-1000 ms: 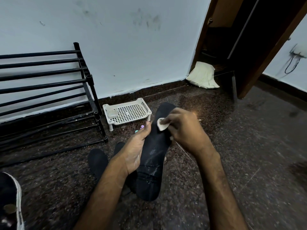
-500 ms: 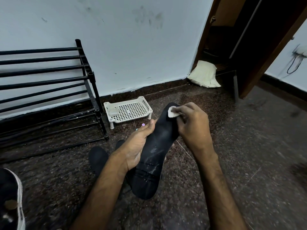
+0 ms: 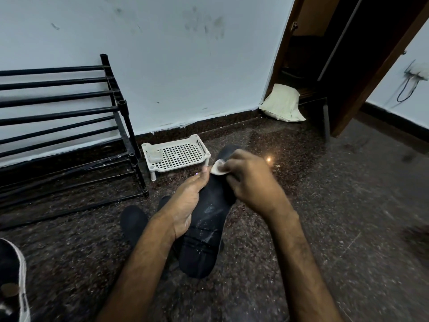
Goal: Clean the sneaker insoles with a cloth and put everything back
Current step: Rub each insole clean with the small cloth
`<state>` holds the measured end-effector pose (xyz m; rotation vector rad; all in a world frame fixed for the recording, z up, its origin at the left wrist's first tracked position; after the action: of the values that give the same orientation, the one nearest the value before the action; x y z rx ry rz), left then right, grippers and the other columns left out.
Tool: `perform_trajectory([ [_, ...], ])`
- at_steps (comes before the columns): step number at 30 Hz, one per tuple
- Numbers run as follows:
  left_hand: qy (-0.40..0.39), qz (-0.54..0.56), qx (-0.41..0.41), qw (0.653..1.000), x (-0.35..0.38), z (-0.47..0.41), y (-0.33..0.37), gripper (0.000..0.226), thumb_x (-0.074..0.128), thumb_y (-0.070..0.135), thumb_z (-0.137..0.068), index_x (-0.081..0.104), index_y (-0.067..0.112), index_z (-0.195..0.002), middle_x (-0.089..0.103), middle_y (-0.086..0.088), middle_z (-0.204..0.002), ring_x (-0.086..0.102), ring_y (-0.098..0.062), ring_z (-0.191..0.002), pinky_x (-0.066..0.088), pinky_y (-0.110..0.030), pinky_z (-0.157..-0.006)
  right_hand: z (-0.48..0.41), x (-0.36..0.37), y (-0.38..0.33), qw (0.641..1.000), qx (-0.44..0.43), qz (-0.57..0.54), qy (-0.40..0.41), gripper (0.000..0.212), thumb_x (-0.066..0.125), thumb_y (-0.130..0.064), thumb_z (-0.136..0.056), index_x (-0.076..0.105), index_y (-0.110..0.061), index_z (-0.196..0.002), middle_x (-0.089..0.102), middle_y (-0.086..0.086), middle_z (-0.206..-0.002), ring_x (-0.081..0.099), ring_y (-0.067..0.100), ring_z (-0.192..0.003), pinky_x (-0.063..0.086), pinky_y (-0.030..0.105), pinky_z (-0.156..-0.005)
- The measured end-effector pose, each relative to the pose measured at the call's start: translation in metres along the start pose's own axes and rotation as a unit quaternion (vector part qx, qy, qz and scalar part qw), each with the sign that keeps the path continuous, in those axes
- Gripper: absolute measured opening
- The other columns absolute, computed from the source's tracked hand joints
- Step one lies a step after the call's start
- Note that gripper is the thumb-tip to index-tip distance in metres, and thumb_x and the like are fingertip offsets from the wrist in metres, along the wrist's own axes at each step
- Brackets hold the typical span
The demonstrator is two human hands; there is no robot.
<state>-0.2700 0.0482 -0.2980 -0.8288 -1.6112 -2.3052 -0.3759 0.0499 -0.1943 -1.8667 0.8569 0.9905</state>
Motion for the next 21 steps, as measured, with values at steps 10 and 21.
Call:
perform_trajectory([
  [10,-0.030,0.004,-0.011,0.999,0.002,0.004,0.002,0.037,0.050,0.028,-0.098,0.063,0.008,-0.126,0.072,-0.014,-0.113,0.073,-0.021,-0.088,0.061,-0.030,-0.074,0.008,-0.027,0.041,0.978,0.125,0.072,0.153,0.021,0.061,-0.006,-0.092,0.073,-0.008,-0.110,0.062,0.005,-0.102,0.061,0.019,-0.088,0.042,0.021,-0.077],
  [21,0.009,0.023,0.033,0.999,-0.013,0.002,0.015,0.029,0.048,0.027,-0.101,0.066,0.013,-0.118,0.075,-0.008,-0.107,0.074,-0.019,-0.088,0.061,-0.032,-0.076,0.022,0.017,0.068,0.870,0.273,-0.394,0.118,0.018,0.063,-0.022,-0.095,0.075,-0.010,-0.090,0.072,0.002,-0.071,0.059,0.008,-0.056,0.046,0.023,-0.053],
])
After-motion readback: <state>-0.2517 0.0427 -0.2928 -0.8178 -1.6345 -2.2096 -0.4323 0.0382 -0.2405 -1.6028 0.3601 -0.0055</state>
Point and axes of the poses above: each hand's wrist, its own z-axis away from the middle knuckle, its own x-axis out of the palm, y = z × x, the point moved 8 cm from there along -z, towards the middle knuckle
